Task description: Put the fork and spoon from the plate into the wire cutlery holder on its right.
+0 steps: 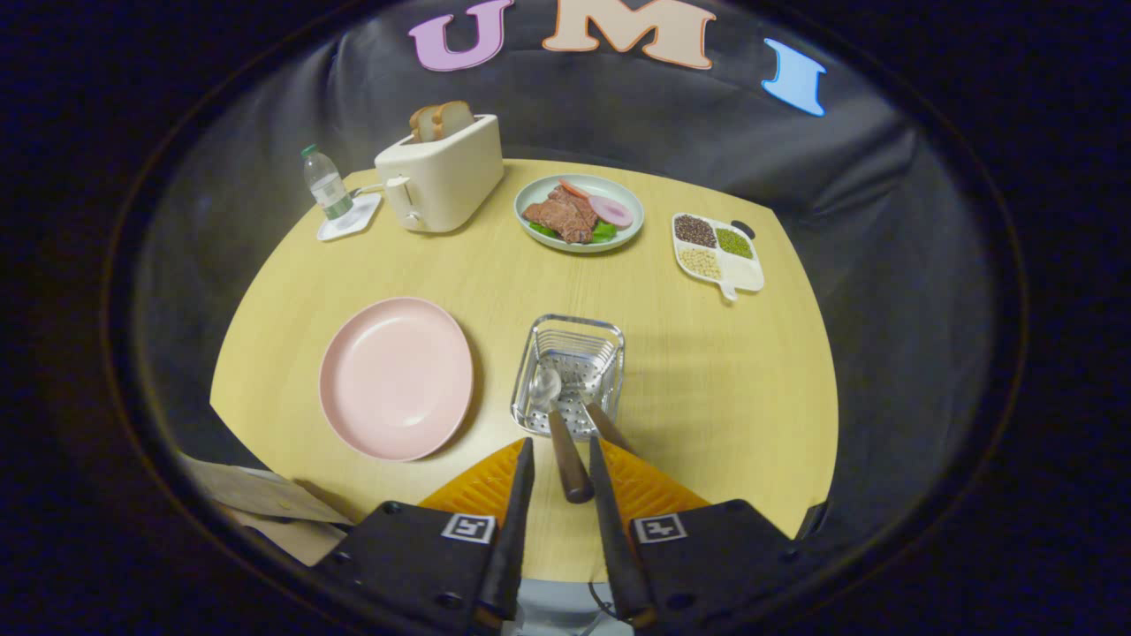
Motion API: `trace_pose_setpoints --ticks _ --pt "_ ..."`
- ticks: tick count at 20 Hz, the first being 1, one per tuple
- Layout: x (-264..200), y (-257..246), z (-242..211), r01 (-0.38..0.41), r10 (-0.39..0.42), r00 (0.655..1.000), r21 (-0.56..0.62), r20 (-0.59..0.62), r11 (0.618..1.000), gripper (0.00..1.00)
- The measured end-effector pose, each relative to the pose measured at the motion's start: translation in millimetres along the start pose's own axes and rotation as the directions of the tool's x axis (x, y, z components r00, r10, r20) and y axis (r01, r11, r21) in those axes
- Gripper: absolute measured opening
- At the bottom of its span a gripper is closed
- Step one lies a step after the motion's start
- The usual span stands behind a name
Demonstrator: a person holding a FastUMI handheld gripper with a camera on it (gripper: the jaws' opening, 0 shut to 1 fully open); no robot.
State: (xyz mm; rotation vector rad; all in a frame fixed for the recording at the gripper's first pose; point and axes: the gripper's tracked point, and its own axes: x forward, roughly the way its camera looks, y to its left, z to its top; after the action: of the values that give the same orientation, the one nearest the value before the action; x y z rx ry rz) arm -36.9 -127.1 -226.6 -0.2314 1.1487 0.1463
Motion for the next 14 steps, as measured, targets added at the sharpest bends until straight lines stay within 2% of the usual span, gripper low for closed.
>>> trace_pose_setpoints --ticks 4,6,9,14 --pt "-6 14 11 -0.029 0.029 0.998 0.0 0.063 1.0 0.79" --pt "-13 17 22 -0.024 0.024 0.991 -0.001 0.131 1.0 0.85" --pt "-28 25 45 -0.026 0.017 0.963 0.031 0.268 0.999 0.95" --pt "-56 44 72 -0.03 0.006 0.892 0.048 0.451 0.998 0.97"
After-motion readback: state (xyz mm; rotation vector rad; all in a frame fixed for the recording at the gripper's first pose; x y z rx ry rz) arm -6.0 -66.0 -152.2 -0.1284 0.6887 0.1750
